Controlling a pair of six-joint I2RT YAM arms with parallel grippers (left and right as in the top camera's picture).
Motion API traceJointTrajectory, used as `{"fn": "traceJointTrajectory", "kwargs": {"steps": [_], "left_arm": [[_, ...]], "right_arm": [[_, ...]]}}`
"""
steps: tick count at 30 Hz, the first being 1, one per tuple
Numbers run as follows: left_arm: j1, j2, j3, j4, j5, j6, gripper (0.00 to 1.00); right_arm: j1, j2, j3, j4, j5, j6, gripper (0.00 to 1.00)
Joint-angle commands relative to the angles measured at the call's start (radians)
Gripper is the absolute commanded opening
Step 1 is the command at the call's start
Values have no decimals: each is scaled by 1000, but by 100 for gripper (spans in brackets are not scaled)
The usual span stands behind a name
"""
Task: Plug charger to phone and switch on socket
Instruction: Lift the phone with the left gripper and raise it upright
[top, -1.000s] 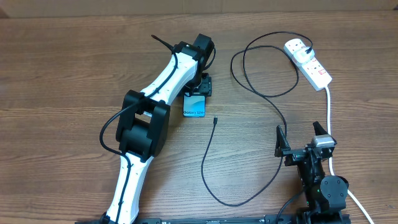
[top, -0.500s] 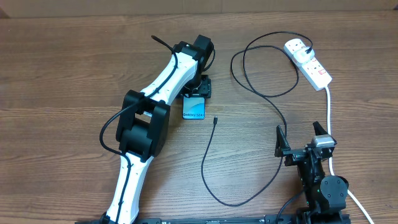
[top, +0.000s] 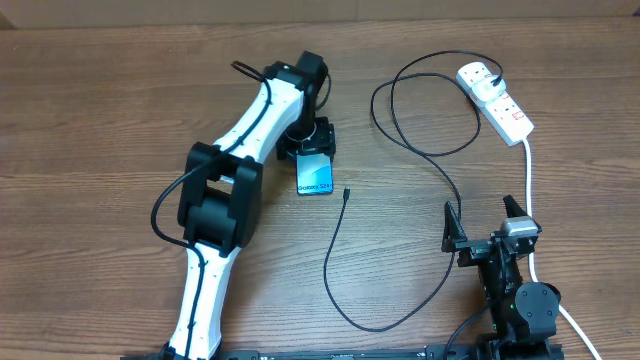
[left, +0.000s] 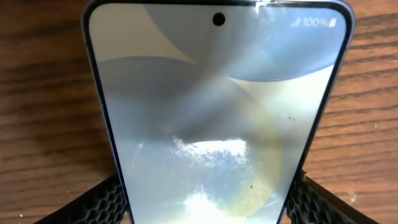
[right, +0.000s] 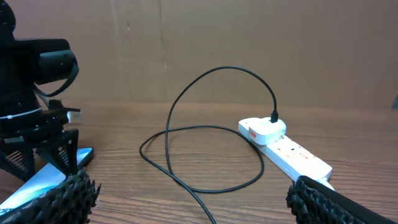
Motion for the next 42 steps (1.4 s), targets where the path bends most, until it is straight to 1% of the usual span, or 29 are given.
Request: {"fn": "traceJointTrajectory", "kwargs": {"steps": [1, 5, 13, 16, 22, 30, 33, 36, 38, 42], "left_arm": [[31, 12, 18, -13, 133, -14, 72], [52, 12, 18, -16, 211, -14, 70], [58, 12, 18, -17, 213, -14, 70], [60, 12, 18, -19, 269, -14, 70], [83, 12, 18, -19, 428, -14, 69], [145, 12, 18, -16, 724, -14, 69], [172, 12, 18, -11, 869, -14, 69], [207, 12, 18, -8, 1052, -14, 68], [224, 12, 18, -8, 1133, -15, 68], [254, 12, 18, -8, 1201, -37, 68]], "right_arm": [[-6, -10, -10, 5, 2, -2, 100], [-6, -10, -10, 5, 2, -2, 100], [-6, -10, -10, 5, 2, -2, 100], [-6, -10, -10, 5, 2, -2, 100], [-6, -10, -10, 5, 2, -2, 100], [-6, -10, -10, 5, 2, -2, 100], [-6, -10, -10, 5, 2, -2, 100], [-6, -10, -10, 5, 3, -2, 100], [-6, -10, -10, 5, 2, -2, 100], [-6, -10, -10, 5, 2, -2, 100]]}}
